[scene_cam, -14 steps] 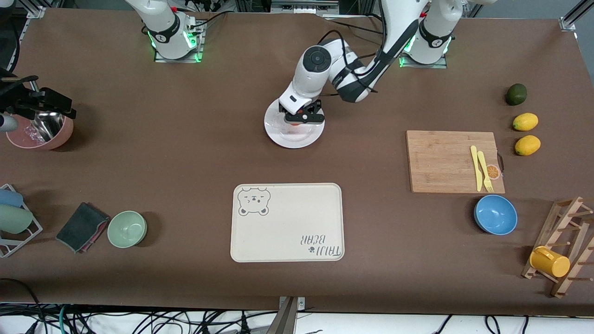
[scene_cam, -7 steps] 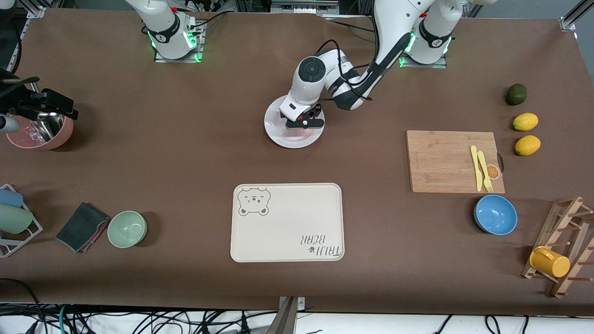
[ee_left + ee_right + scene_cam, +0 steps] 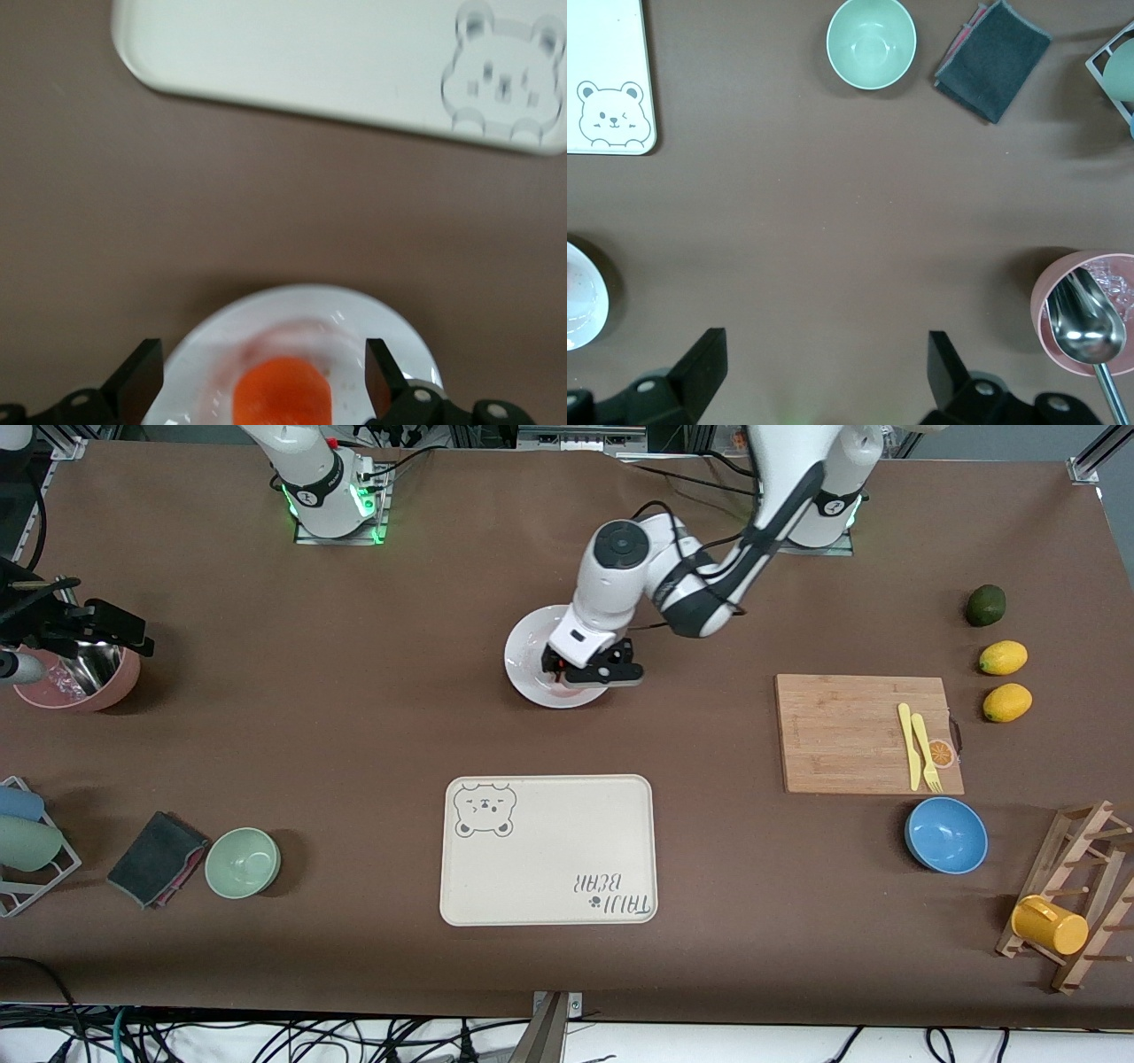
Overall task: Place orange and plate with both arms
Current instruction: 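Lower the orange onto the plate and open the left gripper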
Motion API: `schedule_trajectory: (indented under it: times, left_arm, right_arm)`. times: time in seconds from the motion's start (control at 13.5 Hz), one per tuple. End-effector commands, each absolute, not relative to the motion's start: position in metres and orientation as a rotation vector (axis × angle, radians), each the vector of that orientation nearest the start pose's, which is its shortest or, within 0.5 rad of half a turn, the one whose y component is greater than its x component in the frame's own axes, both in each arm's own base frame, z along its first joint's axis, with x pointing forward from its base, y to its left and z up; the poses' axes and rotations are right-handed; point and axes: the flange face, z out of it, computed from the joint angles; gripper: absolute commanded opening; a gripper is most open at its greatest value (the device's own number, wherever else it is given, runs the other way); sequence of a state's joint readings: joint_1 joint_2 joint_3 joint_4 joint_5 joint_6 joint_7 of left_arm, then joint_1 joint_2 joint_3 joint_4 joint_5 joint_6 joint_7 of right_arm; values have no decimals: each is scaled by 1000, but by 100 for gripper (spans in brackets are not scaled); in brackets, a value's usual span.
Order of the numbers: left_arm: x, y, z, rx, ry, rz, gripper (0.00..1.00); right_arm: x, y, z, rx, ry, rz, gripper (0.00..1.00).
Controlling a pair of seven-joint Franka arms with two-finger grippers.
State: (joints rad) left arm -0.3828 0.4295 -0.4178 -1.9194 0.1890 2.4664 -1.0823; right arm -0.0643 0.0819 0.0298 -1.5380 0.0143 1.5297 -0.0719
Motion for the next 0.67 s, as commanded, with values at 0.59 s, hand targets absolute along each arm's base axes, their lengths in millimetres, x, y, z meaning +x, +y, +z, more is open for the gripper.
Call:
schedule_trajectory:
  times: [0.59]
  left_arm:
    - [523,-181,451,-3083,-317,-256,100]
  right_arm:
    - [596,69,522,-3045,-286,344,100]
